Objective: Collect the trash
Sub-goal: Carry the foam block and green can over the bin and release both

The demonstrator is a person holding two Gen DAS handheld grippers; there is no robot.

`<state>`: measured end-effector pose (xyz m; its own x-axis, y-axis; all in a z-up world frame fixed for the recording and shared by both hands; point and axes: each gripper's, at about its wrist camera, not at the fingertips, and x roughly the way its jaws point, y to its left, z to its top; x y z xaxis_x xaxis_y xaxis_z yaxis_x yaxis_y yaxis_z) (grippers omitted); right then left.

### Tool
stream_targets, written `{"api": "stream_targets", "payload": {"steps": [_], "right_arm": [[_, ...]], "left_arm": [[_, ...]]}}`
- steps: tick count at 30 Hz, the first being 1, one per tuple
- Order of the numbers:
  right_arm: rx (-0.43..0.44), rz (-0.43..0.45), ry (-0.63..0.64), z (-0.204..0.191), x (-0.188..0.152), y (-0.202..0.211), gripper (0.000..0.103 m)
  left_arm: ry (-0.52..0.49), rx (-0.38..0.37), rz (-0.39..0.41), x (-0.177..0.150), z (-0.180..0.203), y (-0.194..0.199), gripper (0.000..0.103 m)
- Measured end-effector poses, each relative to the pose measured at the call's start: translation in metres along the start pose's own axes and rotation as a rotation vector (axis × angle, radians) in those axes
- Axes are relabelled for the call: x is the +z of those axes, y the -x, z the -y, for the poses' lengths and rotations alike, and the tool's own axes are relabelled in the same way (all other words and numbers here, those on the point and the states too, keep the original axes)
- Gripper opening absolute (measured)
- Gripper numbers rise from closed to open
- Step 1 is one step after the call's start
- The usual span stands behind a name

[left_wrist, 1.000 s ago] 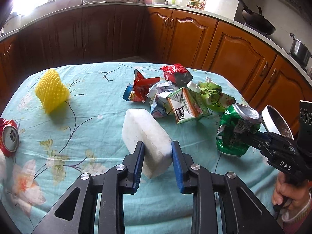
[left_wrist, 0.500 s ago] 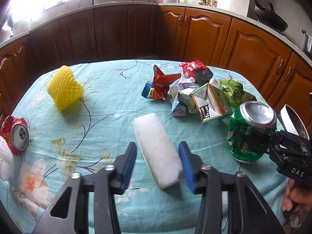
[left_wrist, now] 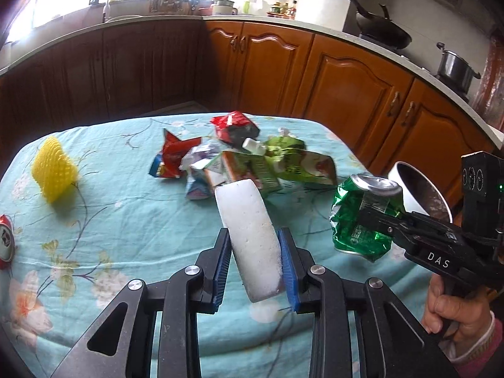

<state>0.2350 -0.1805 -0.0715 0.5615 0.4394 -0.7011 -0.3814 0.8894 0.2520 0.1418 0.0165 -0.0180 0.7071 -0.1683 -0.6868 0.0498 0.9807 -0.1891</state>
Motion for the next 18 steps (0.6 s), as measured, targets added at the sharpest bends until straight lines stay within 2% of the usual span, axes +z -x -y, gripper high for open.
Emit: {"api": "stream_targets", "payload": {"steps": [9, 18], "right_arm": [[-0.129, 0.064, -0.157, 0.059, -0.023, 0.074, 0.024], [-0.249, 0.128, -0.223, 0.102, -0.029, 0.126, 0.024]], "left_arm": [[-0.100, -0.135, -0.040, 0.010, 0.058, -0.026, 0.029], [-0.201, -0.215, -0.060, 0.023, 0.114, -0.049, 0.029]]}}
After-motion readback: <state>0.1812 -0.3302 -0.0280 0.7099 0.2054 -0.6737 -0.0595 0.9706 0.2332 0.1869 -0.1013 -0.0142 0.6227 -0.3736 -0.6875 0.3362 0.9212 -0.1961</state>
